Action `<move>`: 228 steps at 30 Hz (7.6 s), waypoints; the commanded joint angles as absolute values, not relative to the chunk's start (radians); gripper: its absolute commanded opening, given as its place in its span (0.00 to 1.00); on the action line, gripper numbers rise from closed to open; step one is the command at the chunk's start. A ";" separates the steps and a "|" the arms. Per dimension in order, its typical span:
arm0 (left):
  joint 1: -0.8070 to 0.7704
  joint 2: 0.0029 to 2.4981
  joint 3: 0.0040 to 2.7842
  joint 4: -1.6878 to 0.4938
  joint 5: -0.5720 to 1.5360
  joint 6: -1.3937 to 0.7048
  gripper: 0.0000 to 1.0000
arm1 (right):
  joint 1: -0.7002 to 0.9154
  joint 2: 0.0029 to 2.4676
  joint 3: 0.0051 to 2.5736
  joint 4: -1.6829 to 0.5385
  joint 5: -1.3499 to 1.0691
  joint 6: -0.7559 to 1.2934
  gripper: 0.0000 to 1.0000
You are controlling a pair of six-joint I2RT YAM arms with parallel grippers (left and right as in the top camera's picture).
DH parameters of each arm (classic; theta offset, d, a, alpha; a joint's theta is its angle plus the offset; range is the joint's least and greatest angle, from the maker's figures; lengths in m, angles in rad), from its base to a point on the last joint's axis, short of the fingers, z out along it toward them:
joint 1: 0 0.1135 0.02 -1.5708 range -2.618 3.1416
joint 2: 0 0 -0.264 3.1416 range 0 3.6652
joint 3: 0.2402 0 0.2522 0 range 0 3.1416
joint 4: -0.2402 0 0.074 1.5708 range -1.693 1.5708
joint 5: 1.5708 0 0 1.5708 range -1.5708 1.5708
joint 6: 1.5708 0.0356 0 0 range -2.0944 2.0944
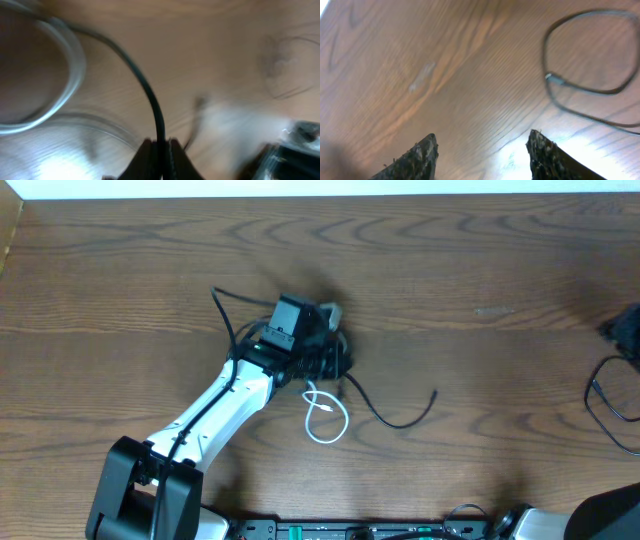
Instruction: Untangle cables
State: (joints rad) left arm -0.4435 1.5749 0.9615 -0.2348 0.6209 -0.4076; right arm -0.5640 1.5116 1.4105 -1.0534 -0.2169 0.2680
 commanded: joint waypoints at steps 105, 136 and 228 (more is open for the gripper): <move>-0.601 1.812 0.971 -0.064 0.262 -0.667 0.39 | 0.125 1.545 1.212 -0.934 -0.265 0.115 0.73; -0.601 1.633 0.978 -0.443 0.094 -0.529 0.08 | 0.126 1.545 1.211 -0.953 -0.265 0.115 0.74; -0.598 1.340 0.965 -0.865 0.004 -0.385 0.08 | -0.189 1.037 0.949 -0.202 -0.358 0.456 0.01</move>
State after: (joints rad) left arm -0.6037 1.3392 0.9726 -0.8589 0.0444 -0.3916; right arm -0.1444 1.0538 0.9291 -0.1989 -0.3515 0.4252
